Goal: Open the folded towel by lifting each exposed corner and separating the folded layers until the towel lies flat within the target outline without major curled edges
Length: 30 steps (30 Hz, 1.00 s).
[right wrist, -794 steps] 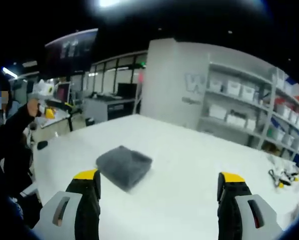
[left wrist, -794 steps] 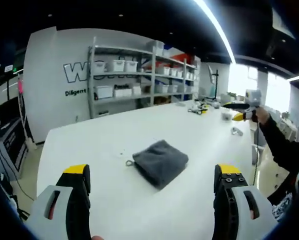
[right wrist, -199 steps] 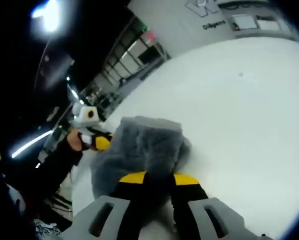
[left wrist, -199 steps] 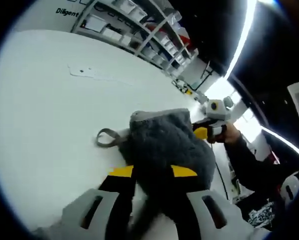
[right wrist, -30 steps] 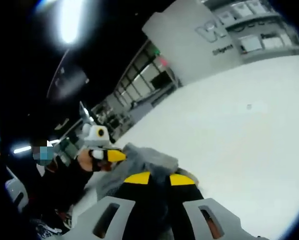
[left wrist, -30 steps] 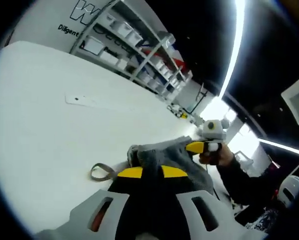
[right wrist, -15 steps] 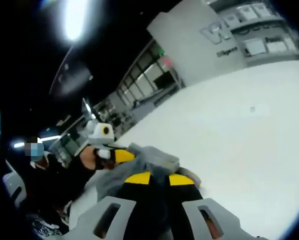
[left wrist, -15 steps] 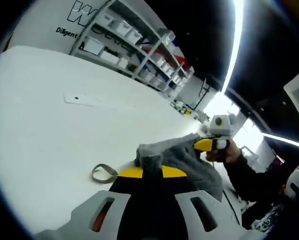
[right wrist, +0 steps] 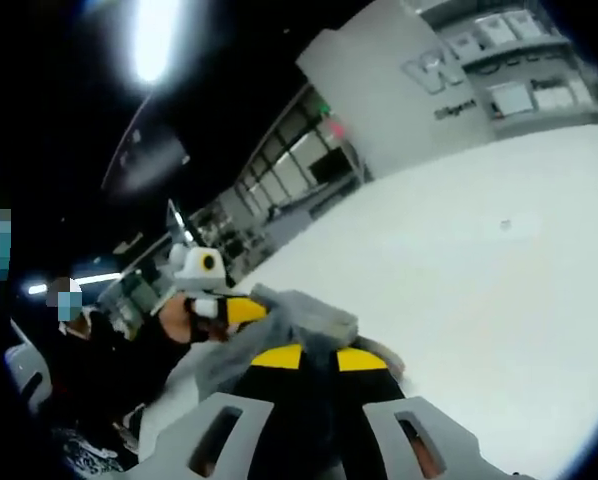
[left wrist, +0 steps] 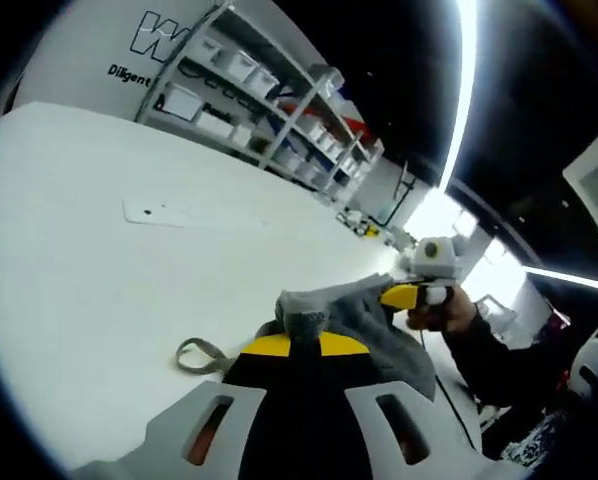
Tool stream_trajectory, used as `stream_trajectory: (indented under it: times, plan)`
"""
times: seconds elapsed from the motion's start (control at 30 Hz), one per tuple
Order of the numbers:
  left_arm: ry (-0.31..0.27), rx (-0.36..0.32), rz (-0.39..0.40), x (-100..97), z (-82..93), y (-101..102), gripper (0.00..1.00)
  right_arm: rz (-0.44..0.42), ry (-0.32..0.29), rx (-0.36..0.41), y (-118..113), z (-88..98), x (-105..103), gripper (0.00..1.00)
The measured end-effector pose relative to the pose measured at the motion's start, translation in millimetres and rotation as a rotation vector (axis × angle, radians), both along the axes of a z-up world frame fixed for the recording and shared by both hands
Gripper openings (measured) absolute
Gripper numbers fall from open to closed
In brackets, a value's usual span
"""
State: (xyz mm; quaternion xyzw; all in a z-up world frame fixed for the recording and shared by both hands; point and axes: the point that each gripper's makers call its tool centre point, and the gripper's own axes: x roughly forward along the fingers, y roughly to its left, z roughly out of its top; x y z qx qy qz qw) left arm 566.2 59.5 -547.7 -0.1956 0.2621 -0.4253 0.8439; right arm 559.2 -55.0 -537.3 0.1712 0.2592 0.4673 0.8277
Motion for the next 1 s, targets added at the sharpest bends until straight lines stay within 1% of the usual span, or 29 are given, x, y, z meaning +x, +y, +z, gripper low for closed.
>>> stream_trajectory:
  times: [0.3,0.37,0.53,0.77,1.0]
  plan:
    - [-0.033,-0.035,0.028,0.1,14.8,3,0.02,-0.012,-0.027,0.015,2,11.6,-8,0.04]
    - [-0.038,-0.043,0.025,-0.6,17.9,2,0.02,-0.013,-0.031,0.02,2,14.2,-9,0.04]
    - [-0.073,-0.045,0.027,-3.3,26.5,2,0.02,-0.017,-0.042,0.032,3,21.4,-14,0.04]
    - [-0.096,-0.05,0.027,-11.0,39.1,1,0.02,-0.015,-0.082,0.035,4,35.2,-24,0.04]
    - [-0.126,-0.058,0.031,-23.2,50.4,2,0.02,0.001,-0.121,0.039,4,47.4,-36,0.04]
